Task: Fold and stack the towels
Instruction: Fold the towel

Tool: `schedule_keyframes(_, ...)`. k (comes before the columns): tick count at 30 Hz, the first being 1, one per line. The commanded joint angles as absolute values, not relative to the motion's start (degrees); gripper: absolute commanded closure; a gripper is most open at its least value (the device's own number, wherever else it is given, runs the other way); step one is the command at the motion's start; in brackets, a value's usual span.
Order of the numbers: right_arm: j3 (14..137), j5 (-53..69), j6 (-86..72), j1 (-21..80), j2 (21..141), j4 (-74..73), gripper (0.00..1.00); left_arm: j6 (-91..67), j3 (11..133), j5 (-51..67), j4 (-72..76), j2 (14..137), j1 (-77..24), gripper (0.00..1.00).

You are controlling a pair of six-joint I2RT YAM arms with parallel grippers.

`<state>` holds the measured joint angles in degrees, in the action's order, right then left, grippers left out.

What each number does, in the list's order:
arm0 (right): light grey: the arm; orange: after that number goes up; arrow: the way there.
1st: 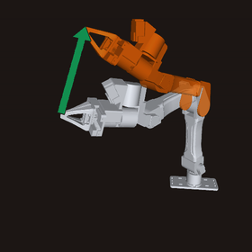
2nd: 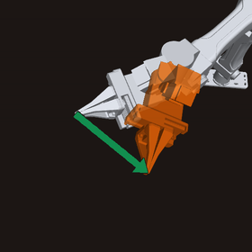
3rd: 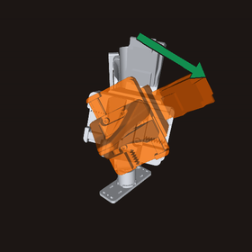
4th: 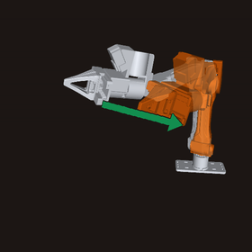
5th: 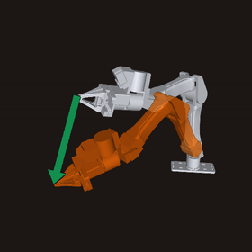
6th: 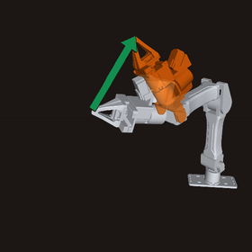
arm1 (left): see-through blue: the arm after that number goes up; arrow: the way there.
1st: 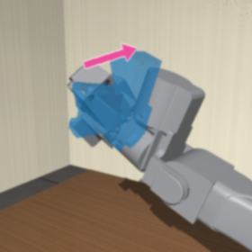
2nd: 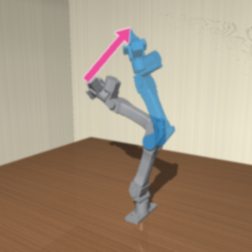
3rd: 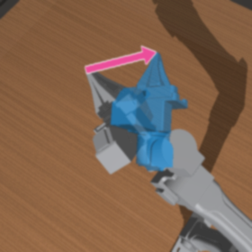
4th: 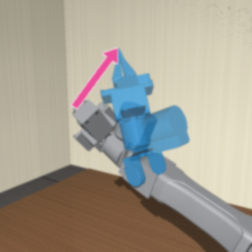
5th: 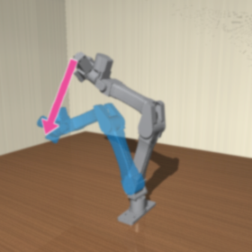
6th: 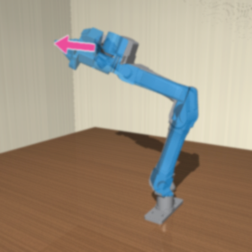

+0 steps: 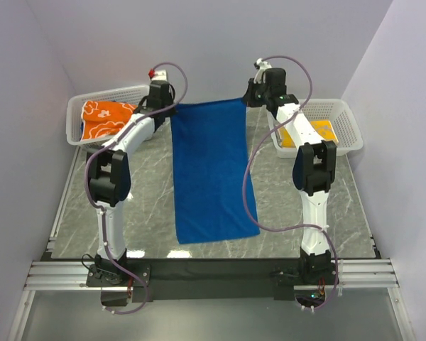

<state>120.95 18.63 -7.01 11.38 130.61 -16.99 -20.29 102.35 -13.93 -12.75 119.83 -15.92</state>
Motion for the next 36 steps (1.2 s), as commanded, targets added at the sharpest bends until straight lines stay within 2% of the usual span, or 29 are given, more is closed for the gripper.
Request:
schedule_keyframes(1,126.0,14.1,-3.4,9.3,130.2,-12.7,1.00,-17.3,108.3,-10.0,-10.5,121.5,-12.6,0.99)
schedule_keyframes(7,125.0,14.0,-0.9,9.2,128.7,-12.3,1.00,-16.0,114.1,-2.3,-10.7,123.8,-10.3,0.99)
schedule_keyframes(14,108.2,16.3,-0.5,9.3,118.9,-9.7,1.00,-14.4,98.2,5.6,-3.7,114.4,-10.2,0.99)
schedule_keyframes(25,84.1,17.1,-3.0,10.5,102.4,-6.9,1.00,-19.2,74.7,13.9,2.1,99.3,-10.3,0.92)
schedule_keyframes(28,79.1,17.6,-4.4,10.6,98.6,-6.3,1.00,-22.3,69.0,14.4,1.1,96.0,-10.3,0.94)
schedule_keyframes(30,75.3,18.5,-5.7,10.7,96.5,-7.0,1.00,-24.9,65.6,15.7,1.7,92.9,-10.3,0.99)
schedule_keyframes(36,65.5,19.2,-9.2,10.8,90.8,-5.8,1.00,-28.6,55.7,14.1,2.0,83.5,-10.5,0.99)
